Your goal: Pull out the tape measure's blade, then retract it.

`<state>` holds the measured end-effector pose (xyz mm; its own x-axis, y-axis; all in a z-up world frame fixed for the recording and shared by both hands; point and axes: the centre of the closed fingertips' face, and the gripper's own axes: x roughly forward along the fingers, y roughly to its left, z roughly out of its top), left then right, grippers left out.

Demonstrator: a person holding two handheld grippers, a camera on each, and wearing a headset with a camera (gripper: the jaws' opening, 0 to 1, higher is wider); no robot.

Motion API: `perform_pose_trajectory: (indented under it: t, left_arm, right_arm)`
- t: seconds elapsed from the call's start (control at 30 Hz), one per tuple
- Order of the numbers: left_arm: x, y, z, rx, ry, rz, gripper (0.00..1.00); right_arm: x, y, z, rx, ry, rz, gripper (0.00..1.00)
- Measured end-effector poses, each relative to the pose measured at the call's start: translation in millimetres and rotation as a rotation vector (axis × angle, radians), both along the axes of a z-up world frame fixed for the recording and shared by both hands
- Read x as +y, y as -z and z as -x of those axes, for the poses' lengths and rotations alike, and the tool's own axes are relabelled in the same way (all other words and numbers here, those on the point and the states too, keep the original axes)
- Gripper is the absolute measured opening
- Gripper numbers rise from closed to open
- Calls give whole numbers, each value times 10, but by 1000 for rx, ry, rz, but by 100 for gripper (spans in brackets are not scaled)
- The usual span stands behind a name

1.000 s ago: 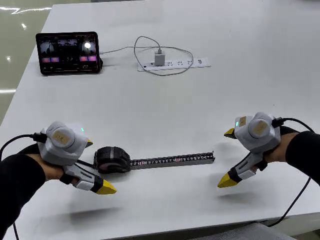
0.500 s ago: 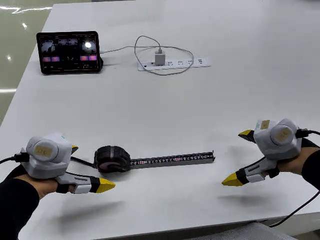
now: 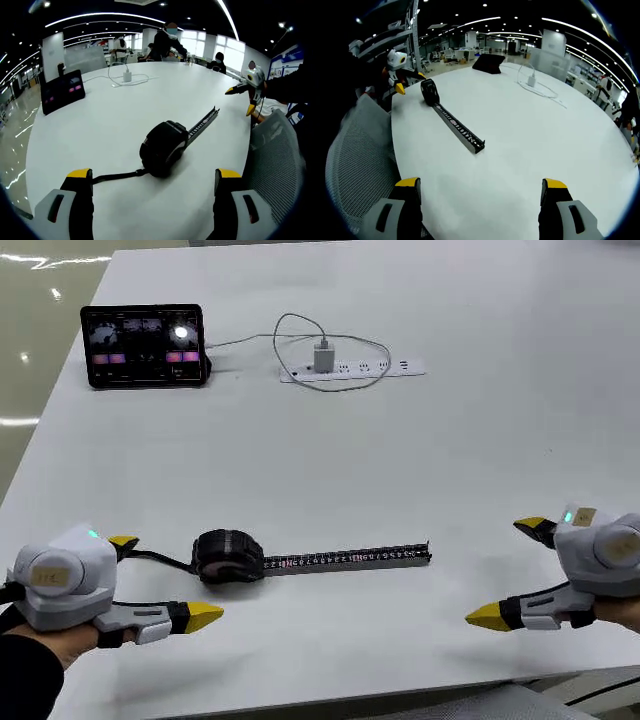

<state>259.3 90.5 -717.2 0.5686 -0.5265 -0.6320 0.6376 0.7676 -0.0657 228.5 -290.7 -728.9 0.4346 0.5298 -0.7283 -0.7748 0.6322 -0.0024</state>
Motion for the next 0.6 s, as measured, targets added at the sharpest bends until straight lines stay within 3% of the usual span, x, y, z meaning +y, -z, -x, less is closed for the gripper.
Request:
perform_pose_trajectory:
  t: [0.07,0.17,0.23,0.37,0.43,0.53,0.6]
  left_arm:
    - [48,-15,14,-27,-10,-8,99]
    - [105,7,60,-24,-18,-15,99]
    - [124,-20,81,-43,-15,-17,99]
    - [141,-44,114,-42,-7,-17,99]
    - [187,-33,112,-55,5,-54,99]
    - [185,-17,157,-35,14,-43,99]
    - [205,-18,164,-43,16,-47,99]
  right_arm:
    - [-29,-23,45,-13,7,2,99]
    - [-88,-39,84,-23,26,-3,99]
    - [-117,-41,125,-21,33,-1,99]
    - [-140,-54,206,-17,31,6,99]
    - [-155,-72,208,-22,30,9,99]
    - [-166,-79,192,-25,29,7,99]
    - [-182,-83,182,-26,27,11,99]
